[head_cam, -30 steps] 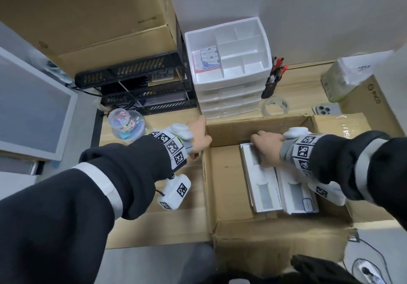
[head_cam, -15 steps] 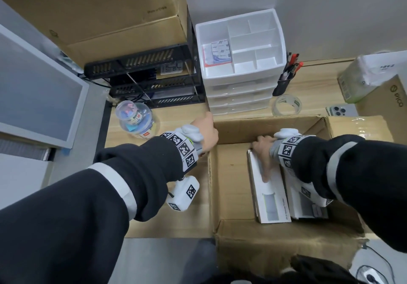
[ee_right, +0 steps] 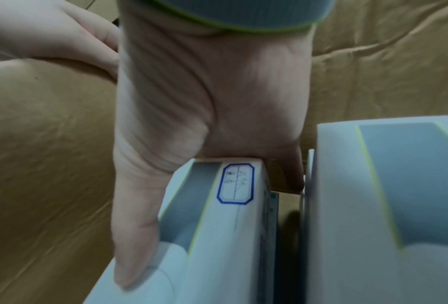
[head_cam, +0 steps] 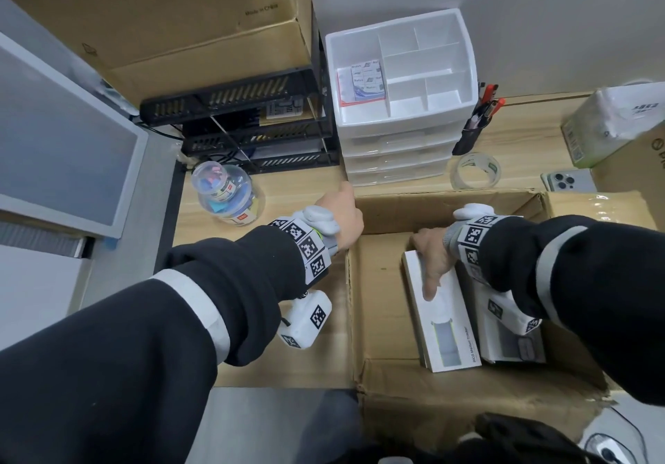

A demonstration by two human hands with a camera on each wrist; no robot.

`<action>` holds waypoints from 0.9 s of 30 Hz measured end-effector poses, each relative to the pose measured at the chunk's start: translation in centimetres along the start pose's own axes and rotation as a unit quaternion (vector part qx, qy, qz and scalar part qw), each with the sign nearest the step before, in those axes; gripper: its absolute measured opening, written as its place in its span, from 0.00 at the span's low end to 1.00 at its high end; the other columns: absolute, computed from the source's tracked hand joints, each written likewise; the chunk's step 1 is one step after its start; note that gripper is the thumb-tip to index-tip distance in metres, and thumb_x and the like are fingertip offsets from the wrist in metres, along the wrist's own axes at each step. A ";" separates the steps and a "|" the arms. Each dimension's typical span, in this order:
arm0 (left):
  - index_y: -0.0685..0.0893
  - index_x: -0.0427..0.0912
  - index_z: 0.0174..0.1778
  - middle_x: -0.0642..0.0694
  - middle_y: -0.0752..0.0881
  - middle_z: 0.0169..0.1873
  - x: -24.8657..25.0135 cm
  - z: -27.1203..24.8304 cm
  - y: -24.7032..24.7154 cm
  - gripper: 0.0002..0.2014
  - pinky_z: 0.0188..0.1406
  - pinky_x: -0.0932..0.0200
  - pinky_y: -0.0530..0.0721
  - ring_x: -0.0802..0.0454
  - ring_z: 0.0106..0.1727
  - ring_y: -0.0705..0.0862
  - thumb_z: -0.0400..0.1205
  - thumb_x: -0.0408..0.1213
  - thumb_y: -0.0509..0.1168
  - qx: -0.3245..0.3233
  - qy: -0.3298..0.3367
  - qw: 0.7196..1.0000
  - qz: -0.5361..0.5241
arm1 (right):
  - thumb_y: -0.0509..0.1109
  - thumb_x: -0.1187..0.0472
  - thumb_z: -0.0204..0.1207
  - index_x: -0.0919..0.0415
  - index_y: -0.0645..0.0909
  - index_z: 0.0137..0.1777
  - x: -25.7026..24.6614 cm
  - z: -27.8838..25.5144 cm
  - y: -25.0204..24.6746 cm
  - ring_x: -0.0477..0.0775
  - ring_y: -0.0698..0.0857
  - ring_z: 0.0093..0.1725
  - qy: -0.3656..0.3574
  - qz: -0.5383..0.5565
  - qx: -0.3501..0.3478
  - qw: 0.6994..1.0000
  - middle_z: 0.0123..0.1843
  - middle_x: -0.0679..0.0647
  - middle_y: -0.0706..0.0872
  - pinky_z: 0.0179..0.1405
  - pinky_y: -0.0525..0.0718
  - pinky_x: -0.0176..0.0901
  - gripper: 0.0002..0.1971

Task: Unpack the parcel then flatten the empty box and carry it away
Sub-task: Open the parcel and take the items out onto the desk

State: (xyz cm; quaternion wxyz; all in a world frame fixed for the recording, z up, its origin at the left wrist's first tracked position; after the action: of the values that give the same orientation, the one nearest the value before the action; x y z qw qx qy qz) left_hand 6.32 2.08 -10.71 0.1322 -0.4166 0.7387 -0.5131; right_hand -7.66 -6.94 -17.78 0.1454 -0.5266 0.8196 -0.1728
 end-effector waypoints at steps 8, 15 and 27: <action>0.68 0.39 0.55 0.44 0.75 0.32 -0.1 0.0 0.3 0.03 0.34 0.53 0.72 0.48 0.30 0.74 0.87 0.33 0.53 0.001 -0.031 0.999 0.022 | 0.87 0.44 0.51 0.55 0.71 0.70 -0.3 0.1 -0.4 0.55 0.86 0.59 -0.032 0.041 -0.033 0.998 0.59 0.51 0.85 0.62 0.86 0.52 0.47; 0.70 0.34 0.63 0.40 0.81 0.42 0.3 -0.2 0.3 0.10 0.36 0.51 0.73 0.44 0.37 0.78 0.88 0.31 0.54 -0.035 -0.023 0.997 0.061 | 0.90 0.50 0.52 0.52 0.71 0.57 -1.7 -1.6 -1.5 0.51 0.84 0.41 -0.088 0.107 -0.021 0.990 0.54 0.55 0.88 0.42 0.88 0.47 0.38; 0.79 0.31 0.63 0.32 0.86 0.53 0.4 -2.4 -3.8 0.23 0.36 0.53 0.78 0.33 0.49 0.86 0.92 0.49 0.51 -0.032 0.000 0.995 -0.091 | 0.86 0.55 0.60 0.61 0.78 0.65 -0.8 -11.3 -11.6 0.57 0.91 0.51 -0.136 0.221 -0.003 0.966 0.57 0.60 0.92 0.64 0.85 0.61 0.34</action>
State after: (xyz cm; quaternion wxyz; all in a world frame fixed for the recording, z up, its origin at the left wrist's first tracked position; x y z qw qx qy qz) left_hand 6.41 2.81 -6.27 0.0721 -0.4862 0.7138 -0.4989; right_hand -2.69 -9.14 -2.51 0.2889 -0.3510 0.8887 -0.0602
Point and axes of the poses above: each hand's wrist, its own z-axis towards the middle knuckle, its own y-axis out of the palm, x = y × z, the point moved 7 cm from there along z, towards the middle knuckle
